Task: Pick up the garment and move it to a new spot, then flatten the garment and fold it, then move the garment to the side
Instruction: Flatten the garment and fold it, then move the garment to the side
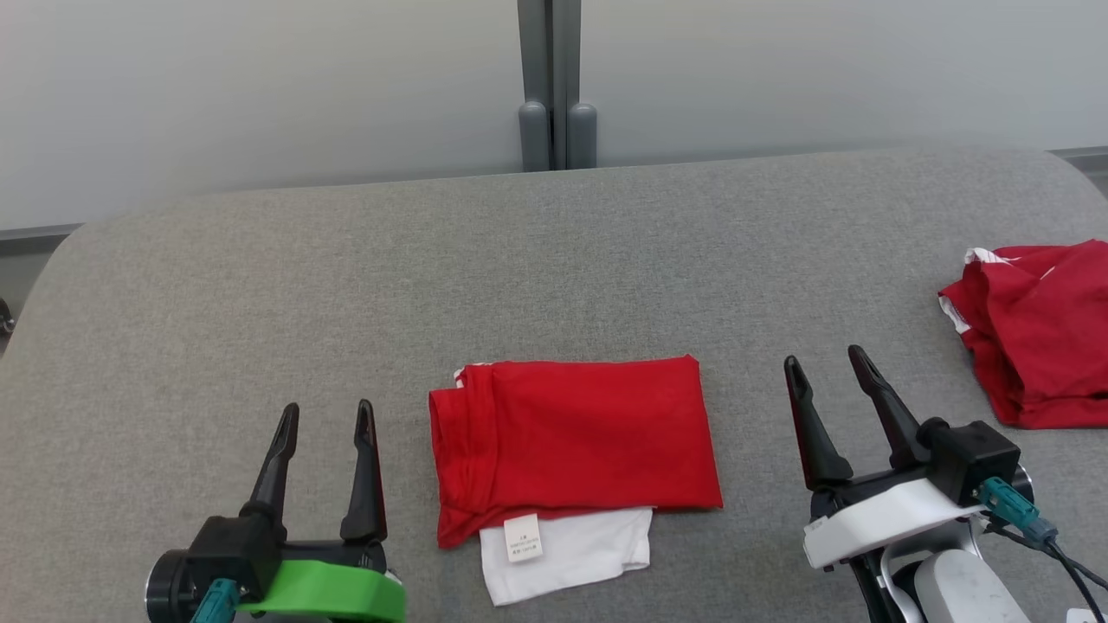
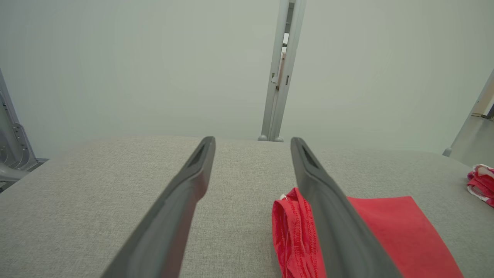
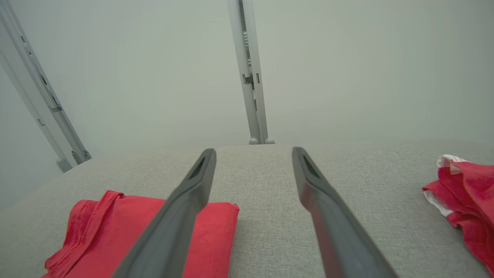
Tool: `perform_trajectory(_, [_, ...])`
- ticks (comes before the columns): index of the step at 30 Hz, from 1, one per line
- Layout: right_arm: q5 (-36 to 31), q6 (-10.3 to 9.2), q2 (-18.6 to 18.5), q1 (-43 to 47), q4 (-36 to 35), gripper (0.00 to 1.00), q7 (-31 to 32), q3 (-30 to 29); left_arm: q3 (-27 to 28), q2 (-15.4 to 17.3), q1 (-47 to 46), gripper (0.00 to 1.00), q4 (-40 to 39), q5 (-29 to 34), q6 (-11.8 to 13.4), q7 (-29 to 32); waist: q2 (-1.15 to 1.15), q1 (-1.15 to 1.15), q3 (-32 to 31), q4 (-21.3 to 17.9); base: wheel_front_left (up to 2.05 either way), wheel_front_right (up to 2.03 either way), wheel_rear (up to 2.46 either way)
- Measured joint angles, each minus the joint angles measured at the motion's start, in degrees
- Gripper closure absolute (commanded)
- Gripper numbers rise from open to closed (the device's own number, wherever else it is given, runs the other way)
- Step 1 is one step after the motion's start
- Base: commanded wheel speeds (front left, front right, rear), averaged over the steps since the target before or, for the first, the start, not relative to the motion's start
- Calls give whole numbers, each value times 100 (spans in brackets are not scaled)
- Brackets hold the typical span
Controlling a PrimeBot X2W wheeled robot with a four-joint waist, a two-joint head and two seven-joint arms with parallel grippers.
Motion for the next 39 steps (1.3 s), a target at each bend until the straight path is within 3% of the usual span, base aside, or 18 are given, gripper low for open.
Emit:
perform_trajectory(16, [-229,0,242,148,-2,0,0,-254,-157,-1,97,0,59,27,-8,0,0,0,41,-11,0,0,0])
perform_trajectory(22, [-58,0,275,-59,624,0,0,-42,-315,-1,-18,0,94,36,-60,0,0,0,248,83,0,0,0])
perform_trajectory(39, [1343,-1,307,-1067,2854,0,58,627,-556,-1,-309,0,220,42,-100,0,0,0,725,791,0,0,0])
